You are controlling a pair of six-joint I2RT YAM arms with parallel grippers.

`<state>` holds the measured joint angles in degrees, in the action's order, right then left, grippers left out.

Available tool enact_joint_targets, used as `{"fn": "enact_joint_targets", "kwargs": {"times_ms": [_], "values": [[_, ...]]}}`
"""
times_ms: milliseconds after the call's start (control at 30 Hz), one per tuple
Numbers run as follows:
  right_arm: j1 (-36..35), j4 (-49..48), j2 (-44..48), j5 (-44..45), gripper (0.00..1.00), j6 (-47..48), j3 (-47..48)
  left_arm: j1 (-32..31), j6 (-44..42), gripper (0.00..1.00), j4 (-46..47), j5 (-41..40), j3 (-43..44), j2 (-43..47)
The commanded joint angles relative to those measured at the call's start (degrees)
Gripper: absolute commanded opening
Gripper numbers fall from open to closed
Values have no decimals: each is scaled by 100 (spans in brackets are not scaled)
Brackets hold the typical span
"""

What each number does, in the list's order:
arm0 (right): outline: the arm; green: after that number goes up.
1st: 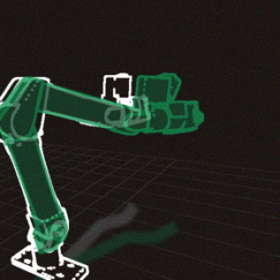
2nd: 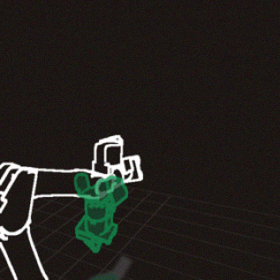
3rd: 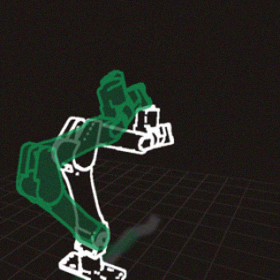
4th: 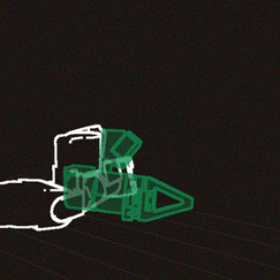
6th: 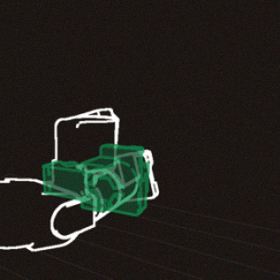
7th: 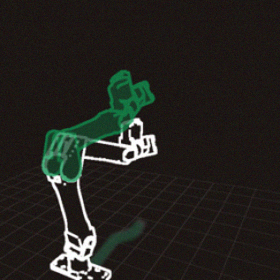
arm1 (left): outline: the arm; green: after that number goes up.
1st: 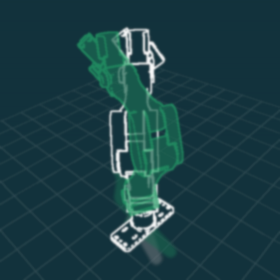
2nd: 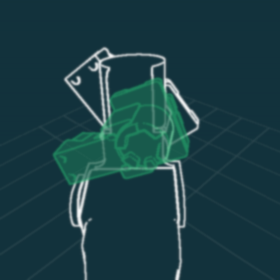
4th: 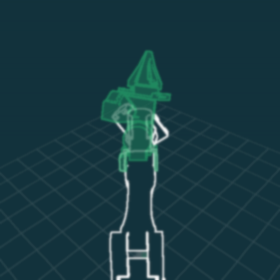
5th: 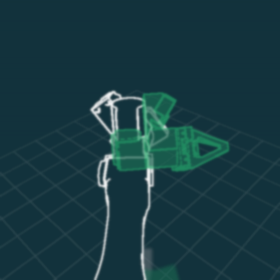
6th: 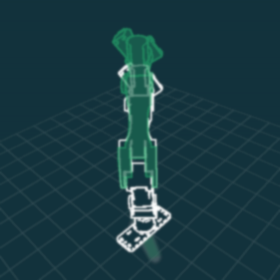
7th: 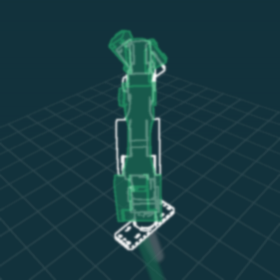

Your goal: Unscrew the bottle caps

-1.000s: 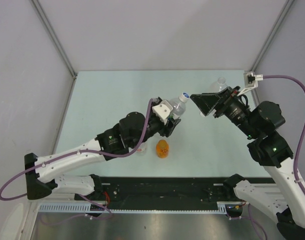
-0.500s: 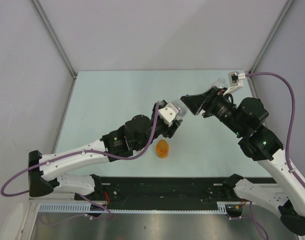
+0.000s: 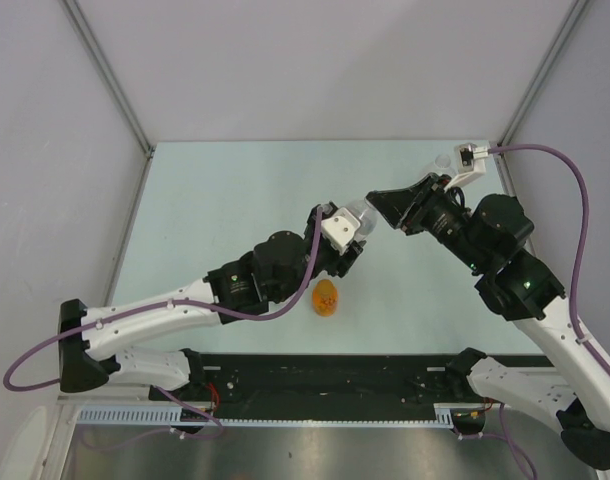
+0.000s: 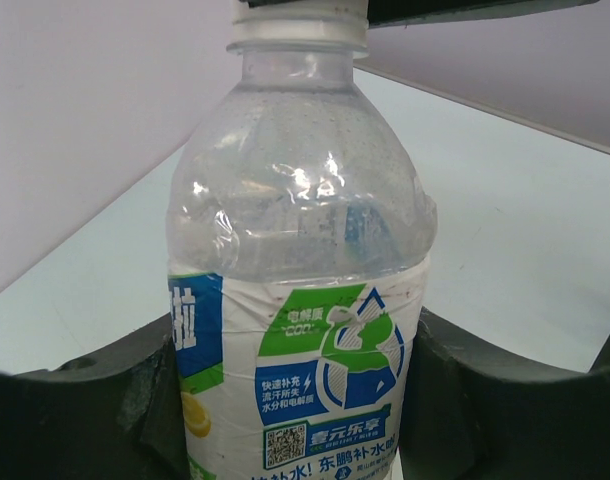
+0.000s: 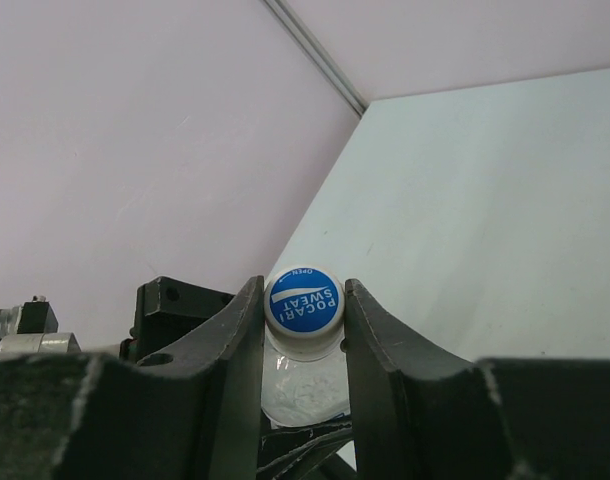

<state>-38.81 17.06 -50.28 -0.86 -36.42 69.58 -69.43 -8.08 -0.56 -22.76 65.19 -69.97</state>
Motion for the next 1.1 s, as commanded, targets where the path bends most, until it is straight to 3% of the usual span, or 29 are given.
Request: {"fn": "enact_joint_targets", "kwargs": {"times_ms": [0, 33, 200, 300, 433, 500, 567, 767, 900, 1067], "values": [[-30, -10, -34, -10, 11, 118, 135, -71, -133, 0, 240, -9, 117, 36], [-30, -10, -26, -36, 1, 153, 135, -80, -133, 0, 232, 130, 126, 45], [-30, -80, 97, -562, 0, 600, 135, -71, -98, 0, 100, 1202, 126, 291], [-4, -159, 194, -1212, 0, 987, 135, 17, -28, 0, -250, 2290, 222, 432], [101, -185, 352, -2101, 0, 1374, 135, 394, 524, 0, -436, 4721, 371, 590], [110, -203, 449, -2601, 0, 1611, 135, 710, 771, 0, -331, 5420, 398, 651], [145, -290, 519, -3179, 0, 1726, 135, 1009, 1219, 0, -69, 6358, 381, 687], [180, -501, 616, -4429, 0, 1946, 135, 1467, 2081, 0, 687, 8082, 433, 564], [189, -651, 642, -5150, 0, 2034, 135, 1555, 2896, 0, 1364, 9023, 486, 292], [233, -827, 599, -6214, 0, 2245, 135, 1555, 3959, 0, 2707, 9562, 355, -7]]}}
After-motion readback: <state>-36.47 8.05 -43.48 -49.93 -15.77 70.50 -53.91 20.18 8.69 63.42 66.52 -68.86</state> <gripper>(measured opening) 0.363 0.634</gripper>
